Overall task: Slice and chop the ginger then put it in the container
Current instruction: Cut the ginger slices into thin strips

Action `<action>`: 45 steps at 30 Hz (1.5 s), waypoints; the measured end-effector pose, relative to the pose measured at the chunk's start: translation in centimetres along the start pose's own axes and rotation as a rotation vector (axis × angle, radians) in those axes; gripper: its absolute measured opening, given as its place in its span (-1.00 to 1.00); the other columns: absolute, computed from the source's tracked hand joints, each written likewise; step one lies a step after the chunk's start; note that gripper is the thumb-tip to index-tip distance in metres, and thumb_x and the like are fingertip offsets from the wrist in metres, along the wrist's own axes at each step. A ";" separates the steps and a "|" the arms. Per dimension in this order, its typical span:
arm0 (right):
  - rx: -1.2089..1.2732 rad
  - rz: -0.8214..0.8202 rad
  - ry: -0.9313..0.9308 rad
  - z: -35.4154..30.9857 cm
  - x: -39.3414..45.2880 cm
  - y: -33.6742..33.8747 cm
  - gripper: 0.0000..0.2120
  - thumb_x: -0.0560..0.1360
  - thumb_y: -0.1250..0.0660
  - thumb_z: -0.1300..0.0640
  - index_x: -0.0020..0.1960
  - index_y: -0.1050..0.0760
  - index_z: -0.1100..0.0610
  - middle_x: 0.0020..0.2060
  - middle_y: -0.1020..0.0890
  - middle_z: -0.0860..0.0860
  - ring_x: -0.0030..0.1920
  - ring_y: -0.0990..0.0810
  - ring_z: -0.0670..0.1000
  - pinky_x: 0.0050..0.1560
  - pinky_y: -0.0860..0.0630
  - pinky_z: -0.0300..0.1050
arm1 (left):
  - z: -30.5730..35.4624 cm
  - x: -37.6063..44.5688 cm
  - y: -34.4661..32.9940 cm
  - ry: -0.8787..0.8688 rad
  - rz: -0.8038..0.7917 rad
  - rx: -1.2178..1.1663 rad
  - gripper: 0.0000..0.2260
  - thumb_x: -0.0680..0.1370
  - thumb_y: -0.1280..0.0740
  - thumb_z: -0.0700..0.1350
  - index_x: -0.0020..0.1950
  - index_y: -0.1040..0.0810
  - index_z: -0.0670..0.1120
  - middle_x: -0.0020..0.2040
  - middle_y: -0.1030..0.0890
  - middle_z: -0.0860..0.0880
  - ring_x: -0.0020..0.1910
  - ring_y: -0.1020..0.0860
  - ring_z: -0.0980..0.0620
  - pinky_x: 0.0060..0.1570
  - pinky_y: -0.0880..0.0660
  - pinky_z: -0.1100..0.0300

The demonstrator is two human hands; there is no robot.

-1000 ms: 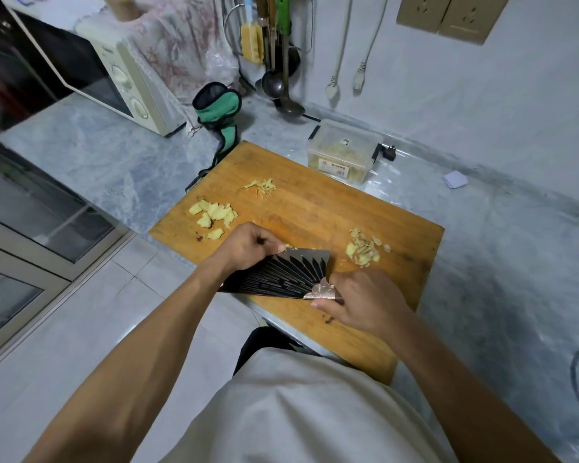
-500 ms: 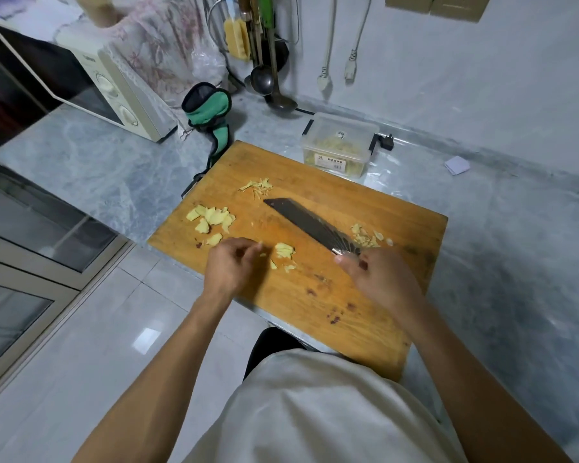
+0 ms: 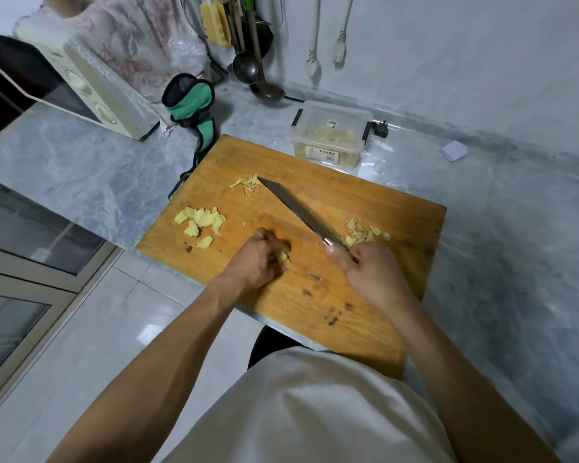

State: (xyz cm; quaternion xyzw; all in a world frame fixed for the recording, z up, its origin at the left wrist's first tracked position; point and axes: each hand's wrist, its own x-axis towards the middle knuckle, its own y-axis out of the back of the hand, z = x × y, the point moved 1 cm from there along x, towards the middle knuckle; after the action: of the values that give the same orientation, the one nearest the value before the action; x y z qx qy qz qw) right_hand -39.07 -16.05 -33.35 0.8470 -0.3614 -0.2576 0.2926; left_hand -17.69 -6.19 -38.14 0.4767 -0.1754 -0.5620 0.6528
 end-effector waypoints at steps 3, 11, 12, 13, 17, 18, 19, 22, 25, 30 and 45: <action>-0.028 -0.014 0.002 0.1 0.1 -0.1 -0.45 0.60 -0.22 -0.27 -0.38 -0.24 0.08 -0.50 -0.31 -0.02 -0.48 -0.26 -0.02 -0.40 -0.15 -0.09 | 0.6 0.0 0.3 -0.067 -0.032 0.057 -0.80 0.51 -0.44 -0.17 0.13 -0.62 -0.08 0.23 -0.44 -0.10 0.12 -0.55 -0.11 0.23 -0.38 0.26; -0.008 -0.029 -0.033 -0.1 0.3 0.1 -0.45 0.61 -0.21 -0.26 -0.40 -0.22 0.06 -0.52 -0.30 -0.06 -0.51 -0.26 -0.05 -0.42 -0.17 -0.11 | -0.6 1.0 1.7 -0.070 0.092 0.090 -0.88 0.48 -0.42 -0.28 0.00 -0.64 -0.17 0.04 -0.57 -0.16 -0.02 -0.57 -0.15 -0.03 -0.40 0.29; -0.004 -0.031 -0.031 -0.2 0.5 0.2 -0.45 0.61 -0.21 -0.26 -0.41 -0.22 0.06 -0.53 -0.29 -0.07 -0.51 -0.26 -0.05 -0.43 -0.16 -0.11 | -0.9 1.4 2.1 -0.059 0.109 0.077 -0.87 0.46 -0.43 -0.30 -0.01 -0.65 -0.17 0.02 -0.57 -0.15 -0.03 -0.57 -0.14 -0.06 -0.35 0.35; -0.005 -0.032 -0.026 -0.3 0.8 0.4 -0.44 0.61 -0.20 -0.26 -0.41 -0.22 0.06 -0.53 -0.29 -0.06 -0.50 -0.25 -0.05 -0.43 -0.16 -0.11 | -1.1 1.9 2.5 -0.055 0.125 0.070 -0.86 0.46 -0.43 -0.31 -0.01 -0.65 -0.17 0.03 -0.57 -0.14 -0.03 -0.57 -0.12 -0.05 -0.34 0.37; -0.022 -0.021 -0.023 -0.9 2.1 0.9 -0.43 0.60 -0.20 -0.27 -0.41 -0.23 0.08 -0.53 -0.29 -0.05 -0.51 -0.26 -0.03 -0.41 -0.17 -0.09 | -1.6 4.2 4.8 -0.002 0.196 0.059 -0.82 0.49 -0.40 -0.33 0.06 -0.64 -0.17 0.12 -0.54 -0.15 0.01 -0.54 -0.09 0.02 -0.44 0.28; -0.021 -0.017 -0.021 -1.0 2.5 1.0 -0.43 0.61 -0.20 -0.27 -0.42 -0.23 0.08 -0.54 -0.29 -0.06 -0.52 -0.26 -0.04 -0.42 -0.16 -0.09 | -1.5 4.9 5.5 0.014 0.225 0.049 -0.82 0.51 -0.38 -0.33 0.07 -0.64 -0.17 0.11 -0.55 -0.14 -0.01 -0.54 -0.05 0.03 -0.44 0.28; -0.023 -0.011 -0.018 -1.2 2.9 1.1 -0.43 0.61 -0.20 -0.26 -0.42 -0.23 0.08 -0.54 -0.29 -0.06 -0.53 -0.26 -0.05 -0.43 -0.16 -0.09 | -1.4 5.4 6.2 0.023 0.265 0.026 -0.83 0.53 -0.37 -0.33 0.08 -0.65 -0.17 0.08 -0.57 -0.11 -0.05 -0.53 0.01 0.03 -0.44 0.30; -0.028 0.009 -0.009 -1.3 3.9 1.2 -0.42 0.60 -0.19 -0.29 -0.40 -0.27 0.11 -0.52 -0.33 -0.02 -0.51 -0.30 -0.04 -0.42 -0.19 -0.08 | -1.7 7.1 8.0 0.104 0.377 -0.072 -0.78 0.55 -0.34 -0.31 0.16 -0.65 -0.14 0.02 -0.63 0.00 -0.08 -0.59 0.08 0.03 -0.51 0.29; -0.046 0.014 0.000 -1.6 4.7 1.3 -0.41 0.60 -0.18 -0.29 -0.39 -0.28 0.13 -0.50 -0.33 0.02 -0.48 -0.31 0.00 -0.39 -0.19 -0.06 | -2.3 8.3 8.8 0.204 0.345 -0.153 -0.68 0.56 -0.34 -0.29 0.31 -0.57 -0.13 0.16 -0.63 -0.03 0.08 -0.59 0.03 0.18 -0.48 0.23; -0.039 -0.003 -0.018 -1.6 5.1 1.4 -0.42 0.60 -0.19 -0.29 -0.40 -0.27 0.10 -0.51 -0.32 0.00 -0.48 -0.29 -0.01 -0.38 -0.19 -0.08 | -2.0 8.2 9.1 0.186 0.373 -0.181 -0.68 0.54 -0.34 -0.32 0.29 -0.59 -0.16 0.23 -0.62 -0.14 0.04 -0.54 0.05 0.11 -0.41 0.32; 0.015 0.002 -0.027 0.0 2.7 0.3 -0.28 0.57 -0.14 -0.36 -0.25 -0.53 0.32 -0.35 -0.64 0.19 -0.32 -0.62 0.17 -0.19 -0.56 0.11 | -3.3 4.6 6.8 0.104 0.427 -0.303 -0.73 0.56 -0.28 -0.36 -0.06 -0.60 0.01 -0.03 -0.65 0.02 -0.04 -0.60 0.07 -0.12 -0.50 0.45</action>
State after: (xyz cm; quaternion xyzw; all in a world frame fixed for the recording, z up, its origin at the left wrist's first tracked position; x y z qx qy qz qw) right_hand -37.55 -18.24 -33.77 0.8451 -0.3682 -0.2662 0.2818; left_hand -9.96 -9.51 -35.57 0.3542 -0.1522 -0.4061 0.8285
